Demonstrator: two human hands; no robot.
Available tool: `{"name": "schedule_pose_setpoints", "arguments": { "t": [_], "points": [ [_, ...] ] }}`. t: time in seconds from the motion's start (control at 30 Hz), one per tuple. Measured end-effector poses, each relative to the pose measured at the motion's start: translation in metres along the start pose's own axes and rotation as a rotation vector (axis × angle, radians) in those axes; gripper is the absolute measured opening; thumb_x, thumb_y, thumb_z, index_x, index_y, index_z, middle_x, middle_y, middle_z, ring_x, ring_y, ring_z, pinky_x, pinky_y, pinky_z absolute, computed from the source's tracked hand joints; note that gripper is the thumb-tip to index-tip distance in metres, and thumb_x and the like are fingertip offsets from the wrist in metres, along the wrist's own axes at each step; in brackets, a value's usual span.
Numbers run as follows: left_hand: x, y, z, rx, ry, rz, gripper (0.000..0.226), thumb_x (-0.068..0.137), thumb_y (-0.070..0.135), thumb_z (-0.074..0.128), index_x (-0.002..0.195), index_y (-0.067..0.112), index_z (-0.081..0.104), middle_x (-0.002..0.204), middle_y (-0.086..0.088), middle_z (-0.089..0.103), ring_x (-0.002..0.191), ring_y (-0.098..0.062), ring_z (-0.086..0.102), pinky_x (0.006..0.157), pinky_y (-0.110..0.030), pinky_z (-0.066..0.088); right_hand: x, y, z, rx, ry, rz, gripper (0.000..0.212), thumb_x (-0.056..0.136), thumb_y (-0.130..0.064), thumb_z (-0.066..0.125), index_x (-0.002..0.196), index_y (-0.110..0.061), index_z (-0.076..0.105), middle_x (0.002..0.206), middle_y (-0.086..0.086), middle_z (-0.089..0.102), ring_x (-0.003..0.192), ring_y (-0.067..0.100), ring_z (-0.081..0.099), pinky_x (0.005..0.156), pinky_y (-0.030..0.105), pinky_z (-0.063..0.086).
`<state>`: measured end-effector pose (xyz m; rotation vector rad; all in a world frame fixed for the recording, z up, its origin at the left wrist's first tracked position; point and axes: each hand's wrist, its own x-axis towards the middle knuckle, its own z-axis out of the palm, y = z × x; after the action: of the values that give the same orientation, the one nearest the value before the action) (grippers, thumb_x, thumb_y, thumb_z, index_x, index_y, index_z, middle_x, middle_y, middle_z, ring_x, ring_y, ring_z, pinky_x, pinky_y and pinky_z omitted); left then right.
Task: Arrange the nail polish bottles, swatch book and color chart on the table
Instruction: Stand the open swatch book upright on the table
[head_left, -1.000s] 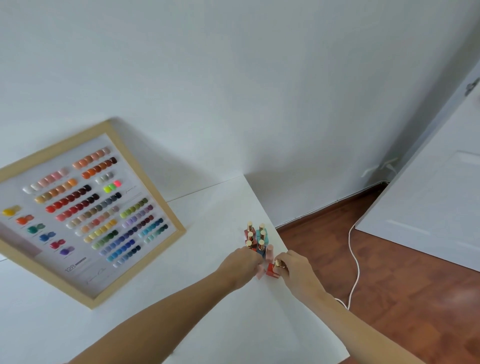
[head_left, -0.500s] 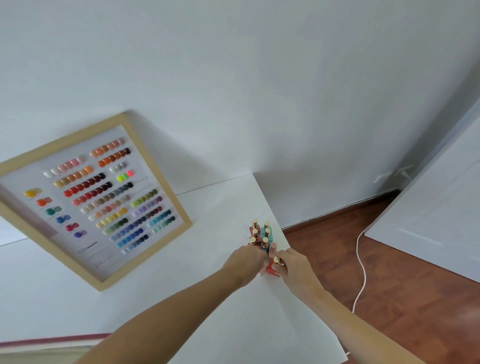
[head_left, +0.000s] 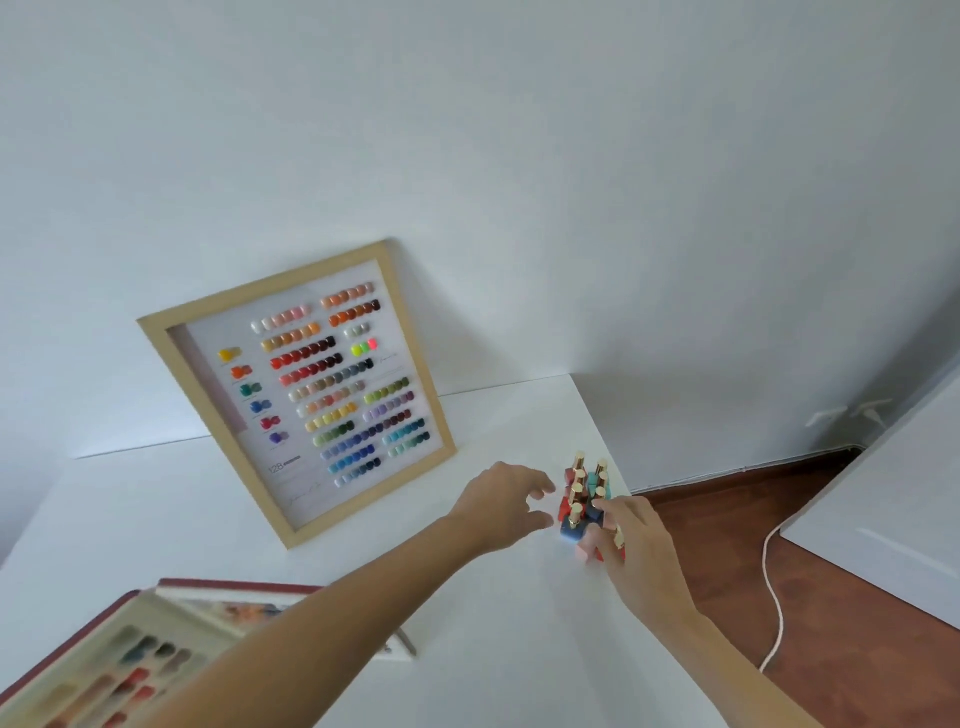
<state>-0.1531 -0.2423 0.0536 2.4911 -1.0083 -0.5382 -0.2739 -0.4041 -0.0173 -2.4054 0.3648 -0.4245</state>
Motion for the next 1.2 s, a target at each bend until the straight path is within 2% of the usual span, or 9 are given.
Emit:
{"name": "schedule_pose_setpoints", "arguments": {
  "t": [0.1,0.17,0.2,0.27,0.33,0.47,0.73,1.0,1.2],
  "points": [
    [-0.036,-0.017,-0.030,-0.090,0.084,-0.016,0.040,0.087,0.035,0.066,0.125,0.026,0.059,0.120,0.007,0.066,0.095,-0.010,0.068,0.089,-0.031,0.053,-0.002,-0.043,0.014,0.053,0.008,-0.066,0.022,0.086,-0.013,0.066,0.108,-0.016,0.064,0.109,0.002,0.061,0.097,0.022,0.061,0.096,0.044,0.047],
    [-0.067,-0.031,-0.051,-0.137,0.149,-0.020,0.040,0.087,0.035,0.066,0.125,0.027,0.058,0.120,0.007,0.066,0.094,-0.008,0.068,0.091,-0.031,0.054,-0.007,-0.073,0.024,0.050,0.010,-0.129,0.022,0.087,-0.019,0.065,0.108,-0.021,0.064,0.104,-0.005,0.062,0.087,0.009,0.060,0.105,0.033,0.038],
    [-0.084,-0.038,-0.061,-0.146,0.185,-0.022,0.039,0.088,0.035,0.065,0.125,0.027,0.058,0.120,0.007,0.066,0.094,-0.007,0.067,0.090,-0.030,0.054,-0.010,-0.089,0.029,0.072,0.005,-0.169,0.022,0.087,-0.020,0.064,0.109,-0.023,0.064,0.102,-0.006,0.062,0.084,0.003,0.058,0.099,0.020,0.040],
    [-0.121,-0.056,-0.079,-0.155,0.259,-0.035,0.038,0.088,0.035,0.065,0.125,0.027,0.059,0.119,0.006,0.066,0.092,-0.005,0.066,0.089,-0.027,0.054,-0.017,-0.122,0.038,0.143,-0.022,-0.223,0.023,0.089,-0.021,0.061,0.111,-0.024,0.063,0.100,-0.005,0.063,0.082,0.001,0.059,0.077,0.010,0.049],
    [-0.163,-0.077,-0.094,-0.169,0.332,-0.072,0.038,0.087,0.034,0.066,0.124,0.027,0.060,0.119,0.008,0.067,0.092,-0.002,0.064,0.089,-0.026,0.053,-0.025,-0.152,0.046,0.207,-0.047,-0.257,0.023,0.091,-0.026,0.056,0.114,-0.025,0.062,0.099,-0.005,0.064,0.086,0.003,0.061,0.071,0.009,0.050],
    [-0.256,-0.126,-0.107,-0.179,0.481,-0.196,0.040,0.087,0.033,0.068,0.125,0.026,0.060,0.118,0.010,0.067,0.097,-0.001,0.064,0.089,-0.025,0.054,-0.047,-0.193,0.065,0.289,-0.142,-0.381,0.036,0.091,-0.039,0.049,0.124,-0.028,0.055,0.101,-0.006,0.063,0.095,0.006,0.061,0.078,0.017,0.053],
    [-0.418,-0.217,-0.077,-0.060,0.626,-0.467,0.037,0.089,0.030,0.065,0.126,0.030,0.060,0.118,0.014,0.064,0.107,-0.004,0.058,0.091,-0.022,0.045,-0.069,-0.219,0.098,0.210,-0.208,-0.544,0.050,0.087,-0.004,0.063,0.129,-0.031,0.054,0.107,-0.002,0.057,0.101,-0.002,0.056,0.087,0.006,0.044],
    [-0.453,-0.249,-0.038,-0.134,0.681,-0.394,0.043,0.097,0.018,0.054,0.136,0.036,0.050,0.119,0.016,0.066,0.106,-0.003,0.063,0.090,-0.025,0.053,-0.063,-0.218,0.101,0.163,-0.192,-0.542,0.051,0.084,0.004,0.063,0.125,-0.026,0.059,0.098,-0.002,0.065,0.089,0.009,0.062,0.071,0.005,0.048],
    [-0.443,-0.255,-0.034,-0.095,0.805,-0.344,0.047,0.096,0.008,0.053,0.134,0.035,0.053,0.092,0.010,0.066,0.078,-0.004,0.058,0.069,-0.019,0.047,-0.056,-0.223,0.099,0.160,-0.241,-0.572,0.049,0.082,0.001,0.066,0.124,-0.023,0.060,0.097,-0.004,0.069,0.092,0.001,0.061,0.070,0.003,0.048]
  ]
}}
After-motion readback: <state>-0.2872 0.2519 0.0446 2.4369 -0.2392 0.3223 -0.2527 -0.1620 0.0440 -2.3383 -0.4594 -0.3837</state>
